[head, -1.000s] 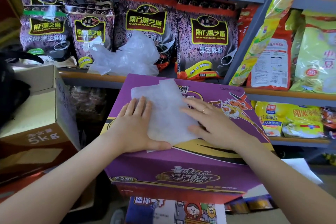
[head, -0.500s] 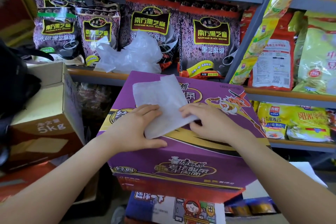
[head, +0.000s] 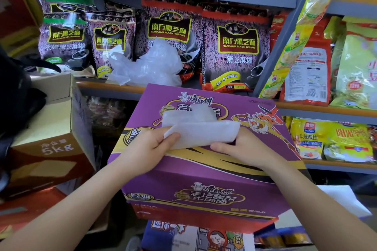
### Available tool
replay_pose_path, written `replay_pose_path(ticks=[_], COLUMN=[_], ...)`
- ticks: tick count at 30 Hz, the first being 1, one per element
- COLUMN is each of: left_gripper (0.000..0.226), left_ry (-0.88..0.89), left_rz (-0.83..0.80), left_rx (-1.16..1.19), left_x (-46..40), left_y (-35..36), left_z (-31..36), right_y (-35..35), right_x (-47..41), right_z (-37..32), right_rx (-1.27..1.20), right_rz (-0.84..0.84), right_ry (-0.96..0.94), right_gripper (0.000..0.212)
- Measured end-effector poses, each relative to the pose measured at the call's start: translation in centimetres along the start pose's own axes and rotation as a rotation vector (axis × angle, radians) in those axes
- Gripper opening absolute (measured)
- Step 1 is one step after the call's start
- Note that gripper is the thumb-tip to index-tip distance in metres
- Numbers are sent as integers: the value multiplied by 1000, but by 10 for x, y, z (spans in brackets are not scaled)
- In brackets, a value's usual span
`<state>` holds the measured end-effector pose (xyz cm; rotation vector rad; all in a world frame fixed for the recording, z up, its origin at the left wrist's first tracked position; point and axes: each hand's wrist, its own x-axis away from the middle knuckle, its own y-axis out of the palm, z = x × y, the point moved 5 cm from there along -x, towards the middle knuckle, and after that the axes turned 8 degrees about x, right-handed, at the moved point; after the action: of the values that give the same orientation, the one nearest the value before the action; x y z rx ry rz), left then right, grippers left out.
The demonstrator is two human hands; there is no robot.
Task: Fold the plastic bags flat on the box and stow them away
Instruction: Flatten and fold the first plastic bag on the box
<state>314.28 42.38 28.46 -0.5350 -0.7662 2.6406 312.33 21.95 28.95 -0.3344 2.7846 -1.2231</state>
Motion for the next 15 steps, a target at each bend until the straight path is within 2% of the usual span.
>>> replay_pose_path(ticks=[3, 6, 9, 12, 15], left_gripper=[51, 32, 22, 27, 32], left_ry=[-80, -98, -139, -170, -164], left_rz=[56, 77, 102, 114, 128], left_rx=[2, 16, -89, -145, -224], left_x=[-4, -7, -13, -21, -26], left_y=[-5, -8, -10, -7, -3], left_z=[-8, -8, -8, -9, -8], right_y=[-2, -3, -2, -7, -10], right_x=[-4, -7, -13, -22, -31], right_z=[0, 3, 4, 5, 7], right_rx=[-40, -96, -81, -35, 99], right_rz=[3, 86, 143, 209, 266], right_ry=[3, 66, 137, 219, 284], right_gripper=[17, 25, 29, 24, 34])
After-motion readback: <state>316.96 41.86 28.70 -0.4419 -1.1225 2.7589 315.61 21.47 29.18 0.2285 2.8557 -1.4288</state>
